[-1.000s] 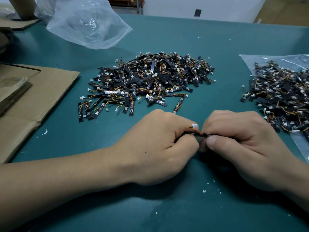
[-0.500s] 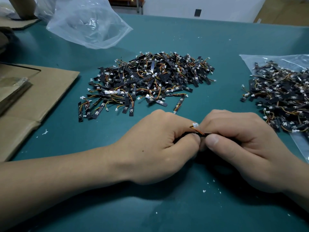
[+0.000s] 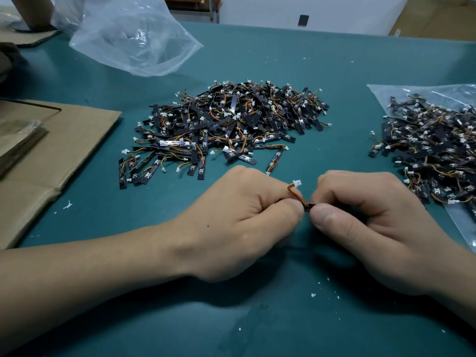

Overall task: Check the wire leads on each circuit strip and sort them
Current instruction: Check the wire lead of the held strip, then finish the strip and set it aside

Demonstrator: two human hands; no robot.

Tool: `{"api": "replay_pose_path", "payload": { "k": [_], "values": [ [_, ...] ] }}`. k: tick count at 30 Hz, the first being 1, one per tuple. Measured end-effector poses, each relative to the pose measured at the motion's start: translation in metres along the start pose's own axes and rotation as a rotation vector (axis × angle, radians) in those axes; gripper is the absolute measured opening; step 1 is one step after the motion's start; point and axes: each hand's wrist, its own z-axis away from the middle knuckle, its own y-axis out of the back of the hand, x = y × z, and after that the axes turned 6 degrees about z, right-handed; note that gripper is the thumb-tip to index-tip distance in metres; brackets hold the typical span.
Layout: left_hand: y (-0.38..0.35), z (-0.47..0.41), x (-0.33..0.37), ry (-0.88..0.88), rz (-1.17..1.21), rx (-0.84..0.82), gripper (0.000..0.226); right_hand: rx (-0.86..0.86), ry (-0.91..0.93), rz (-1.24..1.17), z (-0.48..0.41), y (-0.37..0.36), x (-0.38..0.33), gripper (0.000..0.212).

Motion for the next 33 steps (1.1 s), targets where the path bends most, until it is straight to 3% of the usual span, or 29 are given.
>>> {"api": "replay_pose_path", "payload": {
  "k": [5,8,10,13,15,18,21,24,26,33],
  "values": [
    [-0.001,-0.001,-0.001,-0.009,-0.089,-0.020,0.035,-0.071,0.061,0.000,0.001,0.001,-0.001,0.043],
    [-0.002,-0.001,-0.002,-0.016,-0.089,0.046,0.023,-0.093,-0.004,-0.088,0.003,0.001,0.000,0.048],
    [-0.003,-0.001,-0.002,-0.016,-0.043,0.096,0.012,-0.139,-0.053,-0.205,0.004,0.004,0.003,0.045],
    [-0.003,-0.002,-0.003,-0.034,0.036,0.159,0.020,-0.203,-0.095,-0.385,0.002,0.009,0.010,0.037],
    [-0.002,-0.002,-0.003,-0.046,0.045,0.235,0.022,-0.101,-0.100,-0.425,0.002,0.006,0.013,0.037],
    [-0.002,-0.001,-0.007,0.007,-0.155,0.372,0.019,0.286,-0.136,-0.522,0.001,0.002,0.011,0.031],
    [-0.007,-0.001,-0.007,0.131,-0.485,0.322,0.027,0.374,-0.228,-0.637,0.000,0.000,0.014,0.040],
    [-0.014,0.000,-0.007,0.226,-0.810,0.137,0.048,0.267,-0.213,-0.543,0.001,-0.002,0.010,0.029],
    [-0.016,0.003,-0.005,0.220,-0.908,0.087,0.052,0.198,-0.197,-0.467,0.002,-0.004,0.005,0.026],
    [-0.014,0.002,-0.007,0.017,-0.856,0.199,0.021,0.349,-0.322,-0.228,0.000,-0.007,0.007,0.012]
  ]
}}
